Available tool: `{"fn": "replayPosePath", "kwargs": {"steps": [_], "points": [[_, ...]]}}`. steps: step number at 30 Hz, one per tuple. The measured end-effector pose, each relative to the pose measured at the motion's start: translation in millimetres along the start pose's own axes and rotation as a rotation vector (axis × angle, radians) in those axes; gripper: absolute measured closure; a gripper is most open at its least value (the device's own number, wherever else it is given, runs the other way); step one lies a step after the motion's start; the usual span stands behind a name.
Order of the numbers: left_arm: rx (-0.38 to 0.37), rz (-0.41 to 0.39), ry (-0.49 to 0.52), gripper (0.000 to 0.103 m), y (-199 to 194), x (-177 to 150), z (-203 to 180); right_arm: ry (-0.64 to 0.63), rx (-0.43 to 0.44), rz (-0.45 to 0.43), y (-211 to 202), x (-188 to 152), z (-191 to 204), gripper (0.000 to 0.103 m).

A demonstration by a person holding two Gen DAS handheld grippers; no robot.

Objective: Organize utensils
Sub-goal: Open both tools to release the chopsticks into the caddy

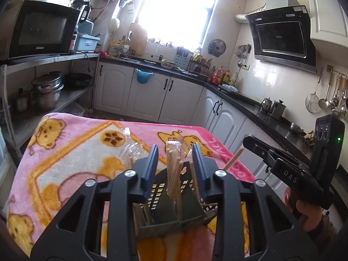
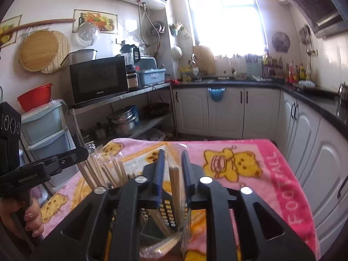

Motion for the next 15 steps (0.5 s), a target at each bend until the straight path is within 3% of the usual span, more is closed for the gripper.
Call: {"fn": "replayPosePath", "kwargs": {"steps": [15], "points": [[0.023,0.019,0.019,0.023,-28,-11,-1,0.004,0.022,0.025,-36,-8,14,0.060]]}}
Point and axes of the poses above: each gripper's, at about its wrist camera, not at the fingertips, and y roughly the way its jaws point, z to its left, x to its top, the point moved 7 cm from there along y, roughly the way its jaws point, and after that the axes turned 7 degrees about -z, right-handed, at the moved point
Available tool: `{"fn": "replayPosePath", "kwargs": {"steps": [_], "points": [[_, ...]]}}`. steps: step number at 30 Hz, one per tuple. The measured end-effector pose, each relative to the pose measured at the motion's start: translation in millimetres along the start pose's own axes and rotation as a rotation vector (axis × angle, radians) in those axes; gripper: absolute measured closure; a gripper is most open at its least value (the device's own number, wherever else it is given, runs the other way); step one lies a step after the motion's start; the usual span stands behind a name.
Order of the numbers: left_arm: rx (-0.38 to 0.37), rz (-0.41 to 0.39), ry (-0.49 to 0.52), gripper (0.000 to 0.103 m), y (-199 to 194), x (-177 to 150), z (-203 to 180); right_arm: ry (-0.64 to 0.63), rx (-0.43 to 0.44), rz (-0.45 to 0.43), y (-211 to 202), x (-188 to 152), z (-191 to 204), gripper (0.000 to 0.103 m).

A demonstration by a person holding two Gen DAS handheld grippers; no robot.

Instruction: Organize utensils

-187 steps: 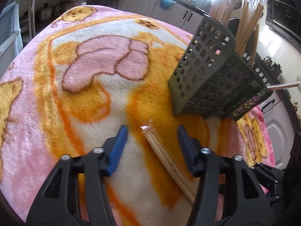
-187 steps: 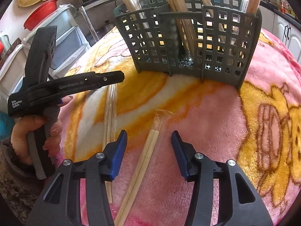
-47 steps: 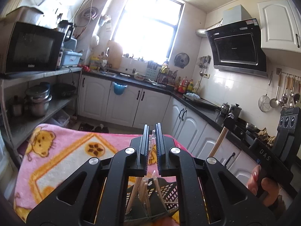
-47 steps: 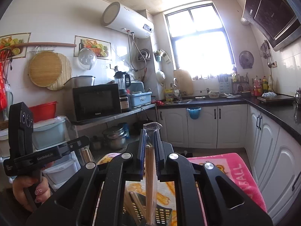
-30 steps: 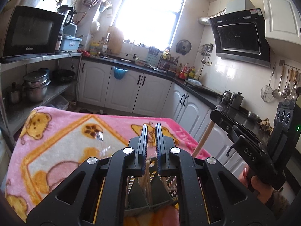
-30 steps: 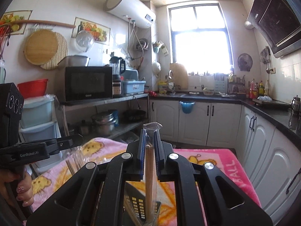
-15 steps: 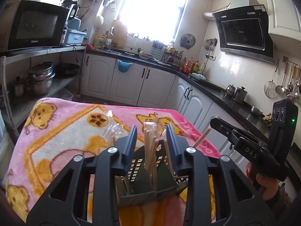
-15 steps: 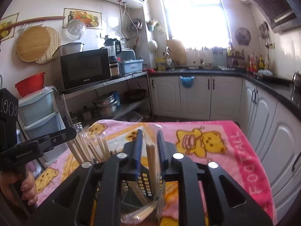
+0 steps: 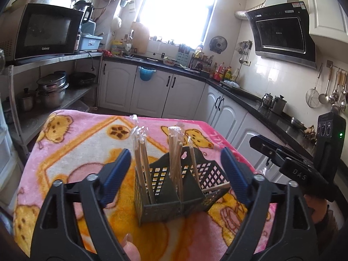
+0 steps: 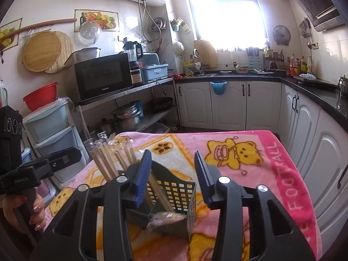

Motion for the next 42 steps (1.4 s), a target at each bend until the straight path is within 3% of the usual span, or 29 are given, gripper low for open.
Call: {"fn": "replayPosePath", "kwargs": {"steps": [4,8,28,42], "points": [[0.012,0.007,0.000,0.011,-8,-8,0,-0.007,0.009,0.002,-11,-3,7,0.049],[0.025,0.019,0.005,0.011,-13,-18,0,-0.007,0.010,0.003,-22,-9,12,0.038],[0.120,0.116,0.005,0.011,-32,-75,5,-0.043,0.004,0.095,-48,-75,30,0.019],[0.139,0.087,0.010,0.010,-36,-112,-2,-0.149,-0.034,0.115,-50,-120,40,0.010]]}}
Point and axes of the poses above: each gripper's, at about its wrist camera, not at the fingertips, and y roughly the way its jaws point, z to its left, x to its top, the point moved 7 cm from there along y, roughly the way its jaws point, and after that the axes turned 7 degrees about -z, right-handed, at the moved point
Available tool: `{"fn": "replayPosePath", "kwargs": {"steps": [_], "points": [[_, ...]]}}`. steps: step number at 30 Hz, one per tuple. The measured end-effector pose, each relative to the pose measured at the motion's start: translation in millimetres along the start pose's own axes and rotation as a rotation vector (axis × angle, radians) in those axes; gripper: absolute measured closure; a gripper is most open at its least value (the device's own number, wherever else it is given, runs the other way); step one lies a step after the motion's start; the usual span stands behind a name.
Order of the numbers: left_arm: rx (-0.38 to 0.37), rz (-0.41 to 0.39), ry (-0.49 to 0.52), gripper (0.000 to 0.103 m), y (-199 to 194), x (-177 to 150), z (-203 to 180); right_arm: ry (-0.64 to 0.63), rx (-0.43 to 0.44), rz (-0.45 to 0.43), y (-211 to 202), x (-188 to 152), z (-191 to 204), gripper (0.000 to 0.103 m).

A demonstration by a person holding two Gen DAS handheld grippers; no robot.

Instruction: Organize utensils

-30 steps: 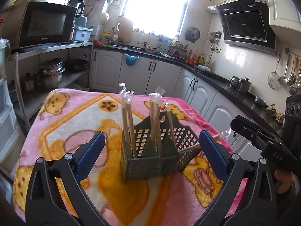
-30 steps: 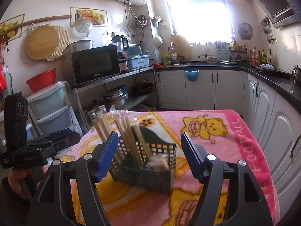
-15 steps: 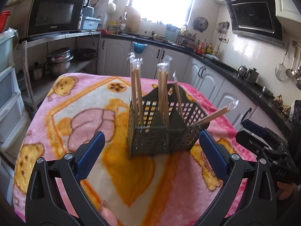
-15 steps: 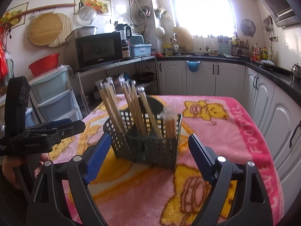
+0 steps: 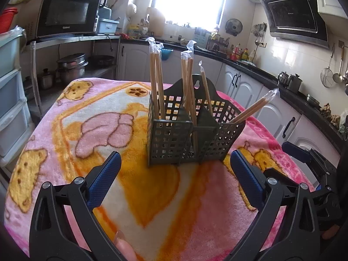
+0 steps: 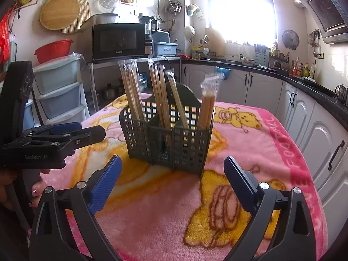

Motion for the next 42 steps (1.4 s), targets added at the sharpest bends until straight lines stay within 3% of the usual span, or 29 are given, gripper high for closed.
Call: {"fn": "replayPosePath", "kwargs": {"steps": [10,19,25,33,42], "points": [[0.027,-0.069,0.021,0.010,-4,-15,-2,0.035,-0.025,-0.019,-1,-13,-7,0.010],[0.086,-0.136,0.060,0.010,-9,-19,-3,0.041,-0.039,-0.190,-23,-4,-9,0.008],[0.087,-0.209,0.071,0.010,-21,-15,-6,0.024,-0.062,-0.304,-40,1,-8,0.006],[0.097,-0.265,0.061,0.010,-26,-13,-3,0.011,-0.068,-0.329,-44,-7,-4,0.006],[0.105,-0.271,0.061,0.010,-26,-13,0,0.052,-0.079,-0.311,-39,-11,-10,0.006]]}}
Point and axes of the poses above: each gripper's, at about its wrist camera, not at the fingertips, and y roughly the way its jaws point, z to its left, x to its top, the point moved 7 cm from there along y, roughly the way its jaws point, and after that the axes turned 7 degrees about -z, right-handed, at the moved point
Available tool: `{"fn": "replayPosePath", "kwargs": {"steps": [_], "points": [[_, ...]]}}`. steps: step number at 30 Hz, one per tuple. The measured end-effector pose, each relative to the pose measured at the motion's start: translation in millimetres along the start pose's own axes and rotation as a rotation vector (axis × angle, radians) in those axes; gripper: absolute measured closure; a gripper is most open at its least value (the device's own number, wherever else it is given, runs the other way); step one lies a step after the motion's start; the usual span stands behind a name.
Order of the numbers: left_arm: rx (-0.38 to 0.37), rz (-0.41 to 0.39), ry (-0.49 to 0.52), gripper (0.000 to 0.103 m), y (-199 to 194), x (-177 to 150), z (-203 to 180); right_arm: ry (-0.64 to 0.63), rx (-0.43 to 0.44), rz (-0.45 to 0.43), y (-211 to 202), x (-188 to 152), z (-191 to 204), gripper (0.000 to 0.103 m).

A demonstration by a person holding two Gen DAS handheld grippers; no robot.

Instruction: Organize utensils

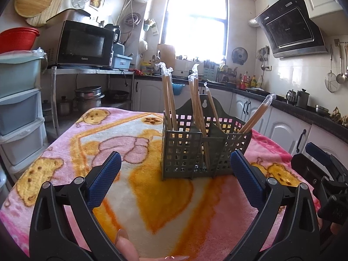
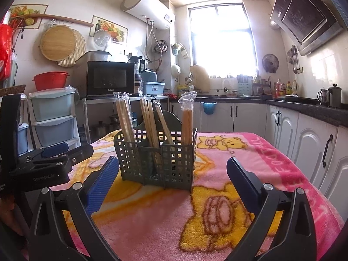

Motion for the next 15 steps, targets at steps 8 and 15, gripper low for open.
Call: {"fn": "replayPosePath", "kwargs": {"steps": [8,15], "points": [[-0.007,0.005,0.007,0.010,1.3,-1.9,-1.1,-0.001,0.000,0.008,0.8,-2.3,-0.6,0.006],[-0.007,0.005,0.006,0.010,1.4,-2.2,-1.1,0.007,-0.003,0.015,2.9,-3.8,-1.0,0.006]]}}
Point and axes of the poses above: each gripper's, at about its wrist camera, not at the fingertips, and y roughly the way its jaws point, z to its left, x to its top, the point moved 7 cm from there along y, roughly the way its jaws point, and after that the axes turned 7 degrees about -z, right-handed, at the moved point
